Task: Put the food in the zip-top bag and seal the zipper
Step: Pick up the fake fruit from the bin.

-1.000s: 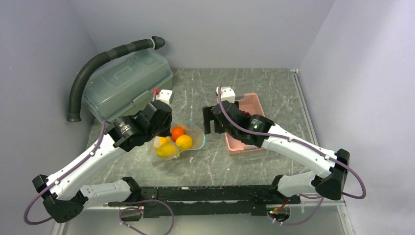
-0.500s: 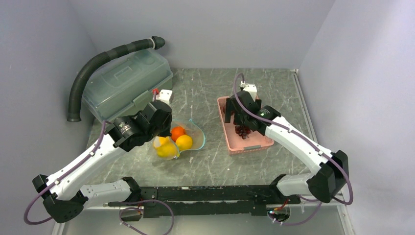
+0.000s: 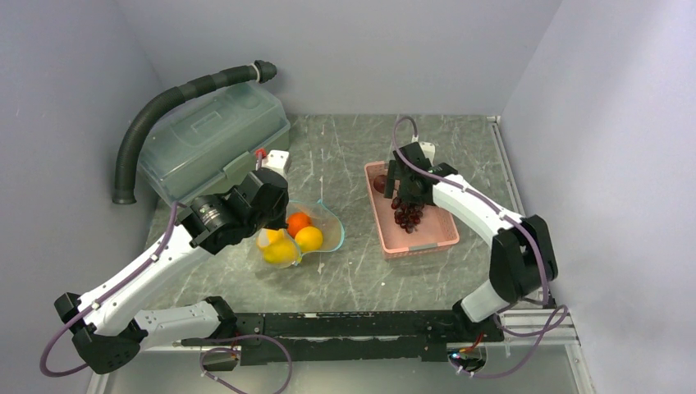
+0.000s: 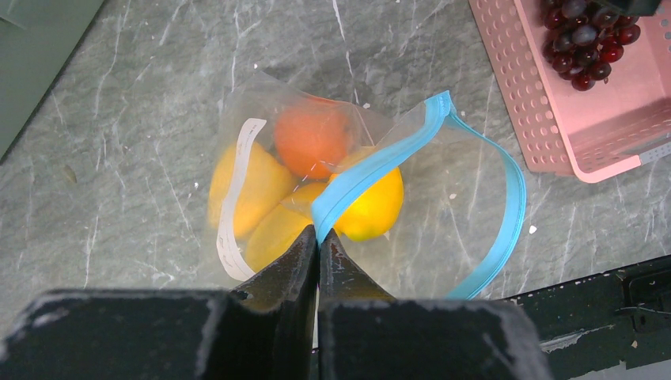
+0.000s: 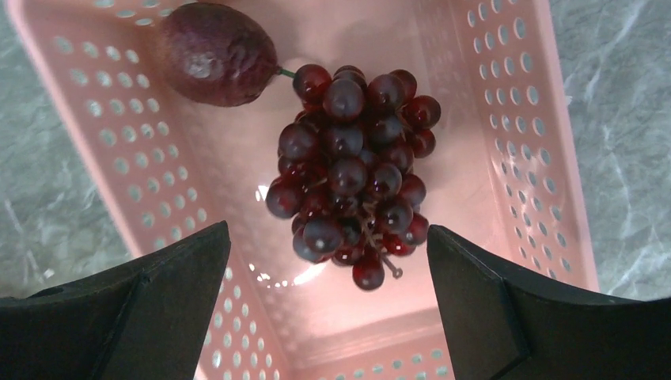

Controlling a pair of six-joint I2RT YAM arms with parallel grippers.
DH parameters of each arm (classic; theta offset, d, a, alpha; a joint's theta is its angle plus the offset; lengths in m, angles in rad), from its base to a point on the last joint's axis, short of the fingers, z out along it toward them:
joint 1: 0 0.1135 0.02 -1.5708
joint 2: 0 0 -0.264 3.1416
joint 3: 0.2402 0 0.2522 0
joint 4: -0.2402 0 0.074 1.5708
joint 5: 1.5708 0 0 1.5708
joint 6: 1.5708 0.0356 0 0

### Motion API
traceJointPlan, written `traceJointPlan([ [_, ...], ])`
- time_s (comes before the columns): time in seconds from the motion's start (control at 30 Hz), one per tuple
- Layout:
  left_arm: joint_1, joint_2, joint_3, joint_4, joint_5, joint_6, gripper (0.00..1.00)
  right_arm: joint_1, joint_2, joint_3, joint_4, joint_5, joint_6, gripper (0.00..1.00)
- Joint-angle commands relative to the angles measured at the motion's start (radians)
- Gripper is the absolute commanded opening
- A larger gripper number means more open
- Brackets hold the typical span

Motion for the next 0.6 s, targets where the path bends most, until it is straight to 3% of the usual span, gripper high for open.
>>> traceJointPlan([
  [0.0,0.000,-0.008,0.022,0.011,0.001,0.010,0.09,-0.034,0.075,0.013,0.065,-0.056,0.002,0.99],
  [0.33,0.003,-0.016,0.020,0.004,-0.003,0.011,0.09,-0.067,0.183,0.023,0.096,-0.059,0.016,0.97],
  [0.57,0.004,-0.026,0.004,0.005,-0.009,0.007,0.10,-0.071,0.205,-0.012,0.132,-0.059,0.022,0.85],
])
